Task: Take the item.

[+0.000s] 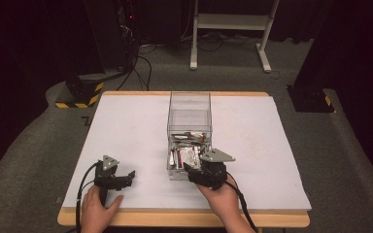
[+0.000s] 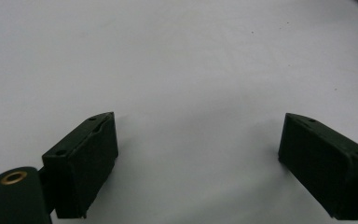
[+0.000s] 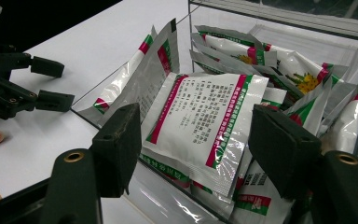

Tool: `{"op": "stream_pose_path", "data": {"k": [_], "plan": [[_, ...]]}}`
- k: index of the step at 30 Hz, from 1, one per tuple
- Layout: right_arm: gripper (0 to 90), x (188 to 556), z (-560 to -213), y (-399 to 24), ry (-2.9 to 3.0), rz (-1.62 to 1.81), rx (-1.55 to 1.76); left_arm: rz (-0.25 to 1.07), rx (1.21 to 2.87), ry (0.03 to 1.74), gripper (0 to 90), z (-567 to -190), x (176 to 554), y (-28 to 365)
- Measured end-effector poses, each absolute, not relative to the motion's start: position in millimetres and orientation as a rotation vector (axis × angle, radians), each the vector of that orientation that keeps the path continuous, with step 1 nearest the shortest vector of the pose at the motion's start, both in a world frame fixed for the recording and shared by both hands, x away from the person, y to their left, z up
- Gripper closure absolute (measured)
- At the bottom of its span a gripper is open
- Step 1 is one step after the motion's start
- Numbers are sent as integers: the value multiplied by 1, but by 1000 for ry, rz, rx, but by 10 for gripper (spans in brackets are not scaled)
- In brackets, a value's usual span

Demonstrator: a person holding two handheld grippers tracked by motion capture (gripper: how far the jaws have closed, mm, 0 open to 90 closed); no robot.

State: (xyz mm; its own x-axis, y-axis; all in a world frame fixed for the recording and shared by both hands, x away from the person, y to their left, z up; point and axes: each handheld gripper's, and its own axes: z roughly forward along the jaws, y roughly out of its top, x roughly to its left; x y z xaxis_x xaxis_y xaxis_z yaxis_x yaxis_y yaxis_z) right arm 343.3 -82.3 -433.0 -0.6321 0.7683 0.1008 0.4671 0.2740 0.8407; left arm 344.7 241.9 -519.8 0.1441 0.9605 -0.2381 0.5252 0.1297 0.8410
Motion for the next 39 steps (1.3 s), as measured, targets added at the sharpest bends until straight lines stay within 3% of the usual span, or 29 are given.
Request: {"op": "stream_pose_path", "data": {"k": [19, 39], "plan": [[365, 345, -434, -81, 2215, 1330, 1159, 608, 1519, 1503, 119, -520, 345, 242], [623, 337, -431, -73, 2203, 1343, 1096, 608, 1518, 1504, 118, -520, 345, 242]]}}
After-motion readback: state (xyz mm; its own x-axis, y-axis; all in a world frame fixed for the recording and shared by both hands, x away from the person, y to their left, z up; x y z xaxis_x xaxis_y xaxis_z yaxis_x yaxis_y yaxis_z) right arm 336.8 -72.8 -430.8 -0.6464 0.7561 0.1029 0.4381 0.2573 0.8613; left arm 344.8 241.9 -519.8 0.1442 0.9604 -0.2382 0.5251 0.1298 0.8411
